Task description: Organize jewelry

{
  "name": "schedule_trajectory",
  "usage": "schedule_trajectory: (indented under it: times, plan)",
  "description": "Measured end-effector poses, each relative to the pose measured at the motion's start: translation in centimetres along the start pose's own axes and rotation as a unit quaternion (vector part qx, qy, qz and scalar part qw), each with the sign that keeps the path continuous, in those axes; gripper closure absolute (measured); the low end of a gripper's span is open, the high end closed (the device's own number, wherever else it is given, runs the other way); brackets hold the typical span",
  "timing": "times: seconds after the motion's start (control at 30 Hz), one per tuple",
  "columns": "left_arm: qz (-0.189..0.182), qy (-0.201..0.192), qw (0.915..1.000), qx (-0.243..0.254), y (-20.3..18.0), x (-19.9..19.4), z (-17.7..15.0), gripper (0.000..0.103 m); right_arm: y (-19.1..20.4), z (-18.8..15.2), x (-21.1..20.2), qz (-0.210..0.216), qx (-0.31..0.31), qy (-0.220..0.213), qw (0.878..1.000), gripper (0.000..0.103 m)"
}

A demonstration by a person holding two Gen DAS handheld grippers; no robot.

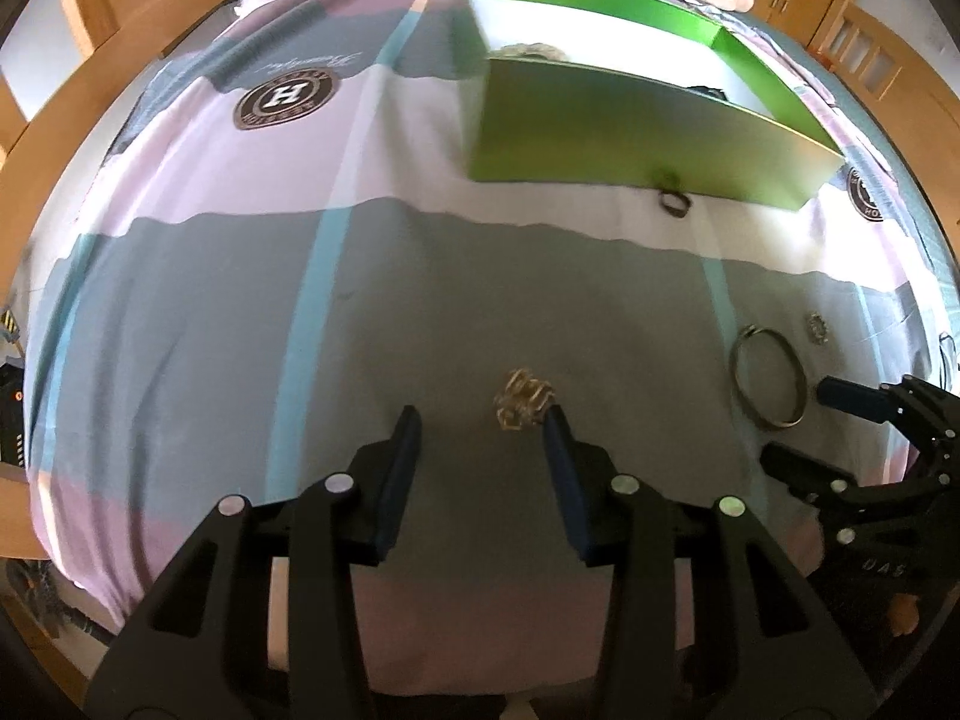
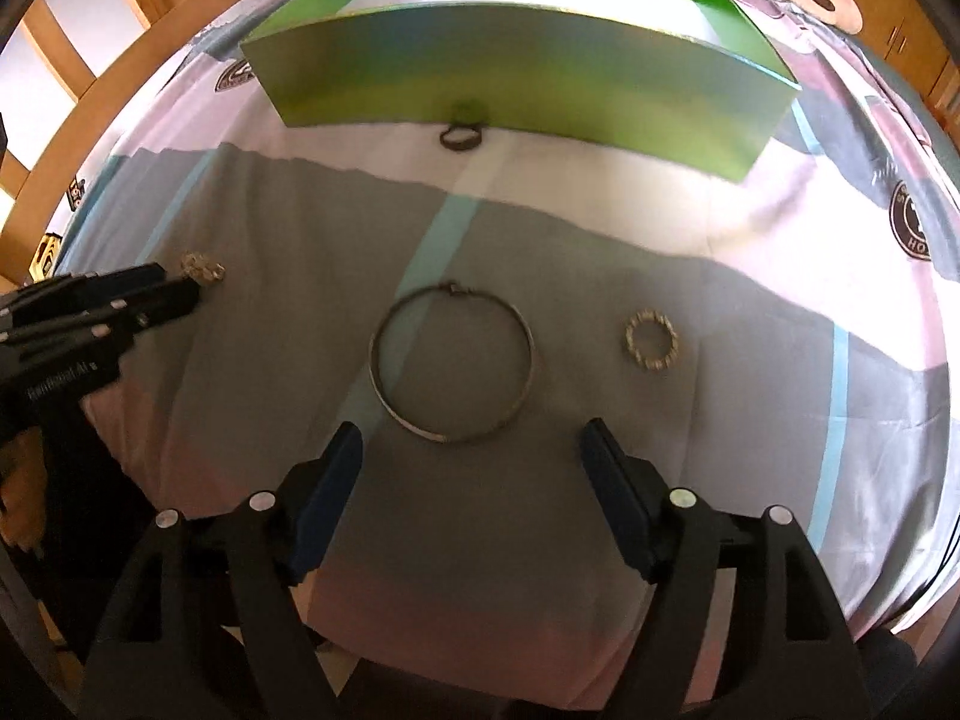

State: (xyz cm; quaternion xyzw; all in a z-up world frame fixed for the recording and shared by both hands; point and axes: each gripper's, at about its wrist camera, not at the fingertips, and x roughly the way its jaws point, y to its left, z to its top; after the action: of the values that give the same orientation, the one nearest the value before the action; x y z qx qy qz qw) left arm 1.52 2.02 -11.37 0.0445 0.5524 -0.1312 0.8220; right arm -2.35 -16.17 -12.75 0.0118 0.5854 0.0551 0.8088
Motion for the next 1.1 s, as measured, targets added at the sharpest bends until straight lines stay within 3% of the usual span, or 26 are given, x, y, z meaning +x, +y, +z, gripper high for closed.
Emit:
schedule_trajectory:
  times: [0.17, 0.33, 0.7, 1.0, 1.1]
  plan:
    - [0.005, 0.006, 1.0000, 0.005, 0.1, 0.5, 0.1, 0.061, 0.0, 0.0, 0.1, -0.003, -0.001, 0.002, 1.000, 0.029]
    - [-0.029, -0.001, 0.9993, 0.023, -0.2, -0.5, -0.4, 0.056, 0.1, 0.2, 0.4, 0.004, 0.000, 0.002, 1.000, 0.026]
    - [0.013, 0.007, 0.9998, 0.010, 0.9, 0.1, 0.3, 0.064, 1.1, 0.5, 1.1, -0.009, -0.015, 0.000, 1.000, 0.021]
    - [0.017, 0.002, 0.9999, 0.001, 0.1, 1.6, 2.9, 0.064, 0.8, 0.7, 1.1, -0.003, -0.009, -0.002, 1.000, 0.018]
    - [-0.007, -0.009, 0.9999, -0.002, 0.1, 0.3, 2.7, 0.063, 0.5, 0.6, 0.9, 0.002, -0.006, -0.004, 1.000, 0.018]
